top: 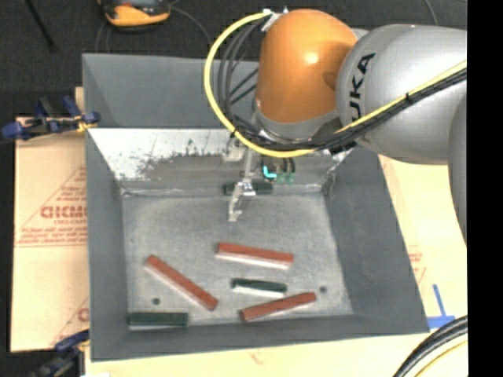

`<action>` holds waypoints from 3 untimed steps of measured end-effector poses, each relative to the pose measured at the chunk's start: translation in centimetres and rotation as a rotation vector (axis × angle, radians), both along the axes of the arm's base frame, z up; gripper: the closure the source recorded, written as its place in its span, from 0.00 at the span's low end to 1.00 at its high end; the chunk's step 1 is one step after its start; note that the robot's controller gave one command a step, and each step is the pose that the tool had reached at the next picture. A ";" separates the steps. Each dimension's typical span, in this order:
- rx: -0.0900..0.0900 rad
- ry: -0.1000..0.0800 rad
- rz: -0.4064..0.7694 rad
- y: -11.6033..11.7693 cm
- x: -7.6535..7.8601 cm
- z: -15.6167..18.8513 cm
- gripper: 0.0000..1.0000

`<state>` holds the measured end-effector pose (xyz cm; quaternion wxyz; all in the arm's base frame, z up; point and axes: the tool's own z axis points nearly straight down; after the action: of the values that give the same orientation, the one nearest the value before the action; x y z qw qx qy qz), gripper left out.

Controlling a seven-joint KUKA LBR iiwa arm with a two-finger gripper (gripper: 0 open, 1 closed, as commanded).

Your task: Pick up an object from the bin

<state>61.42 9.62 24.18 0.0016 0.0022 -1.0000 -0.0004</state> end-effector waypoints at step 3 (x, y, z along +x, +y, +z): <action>-0.001 -0.001 -0.231 -6.2 -2.5 -8.5 0.00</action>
Offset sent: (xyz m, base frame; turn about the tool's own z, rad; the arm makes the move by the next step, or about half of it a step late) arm -0.0416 -0.0590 -0.1718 0.1694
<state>58.90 3.43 15.68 0.0011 -0.1129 -0.9936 0.0000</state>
